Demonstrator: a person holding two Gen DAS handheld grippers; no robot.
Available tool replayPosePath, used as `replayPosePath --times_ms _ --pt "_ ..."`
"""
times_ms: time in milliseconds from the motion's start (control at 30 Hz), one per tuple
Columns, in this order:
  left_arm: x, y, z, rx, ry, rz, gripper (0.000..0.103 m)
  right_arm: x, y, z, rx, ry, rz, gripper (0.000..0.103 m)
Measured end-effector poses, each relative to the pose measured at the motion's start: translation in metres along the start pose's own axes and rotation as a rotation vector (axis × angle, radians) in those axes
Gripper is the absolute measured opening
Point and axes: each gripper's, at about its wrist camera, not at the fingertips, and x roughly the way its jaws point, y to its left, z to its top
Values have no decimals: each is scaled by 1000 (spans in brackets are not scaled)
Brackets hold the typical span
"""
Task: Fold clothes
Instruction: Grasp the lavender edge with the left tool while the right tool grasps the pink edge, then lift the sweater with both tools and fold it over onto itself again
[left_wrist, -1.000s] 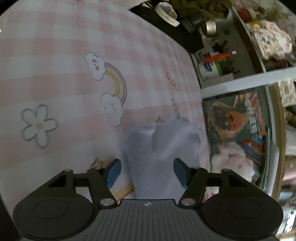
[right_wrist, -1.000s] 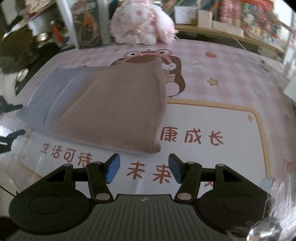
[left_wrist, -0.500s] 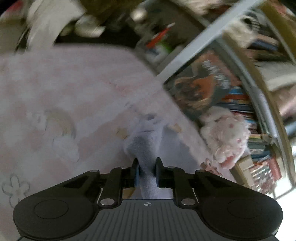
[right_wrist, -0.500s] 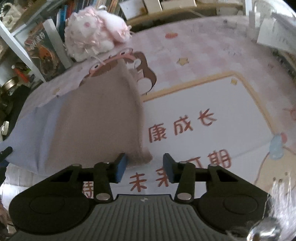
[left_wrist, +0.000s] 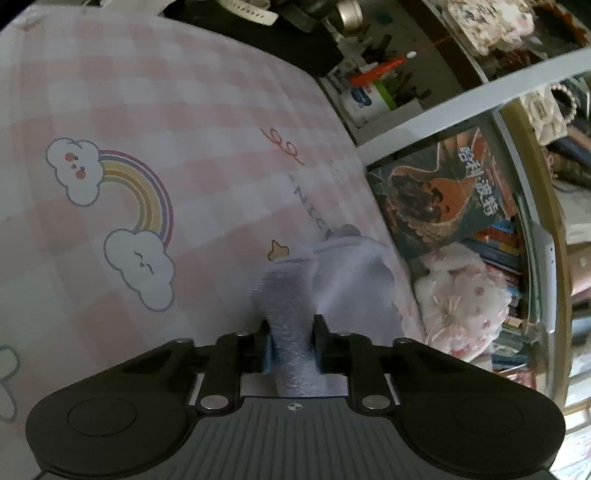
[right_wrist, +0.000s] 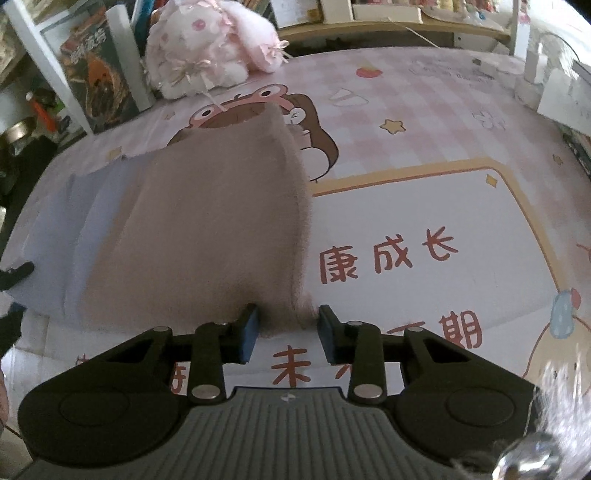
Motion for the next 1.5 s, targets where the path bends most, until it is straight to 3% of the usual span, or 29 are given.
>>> replayPosePath --times_ms 367,600,767,933,1033,1133,1300,1400,1500 --pt "-12 19 38 25 -9 10 15 8 33 13 -94 2 58 36" --pt "-11 20 42 22 -16 24 15 26 61 57 -261 -54 52 37" --pt "-10 12 38 29 -53 55 15 41 57 80 -301 -37 64 37" --pt "-24 -19 27 132 -132 70 14 44 38 74 -296 24 181 22" --pt "-39 -56 14 244 -179 52 13 42 27 69 -296 44 259 20" --pt "-51 -108 -12 428 -205 32 12 46 17 71 -281 60 329 19" --pt "-60 -189 -86 773 -219 -15 13 57 2 79 -244 95 433 18" --pt "-48 -218 -149 1013 -134 -20 14 61 -4 82 -238 113 479 18" --pt "-19 -227 -208 1219 13 62 19 64 -10 86 -236 128 516 18"
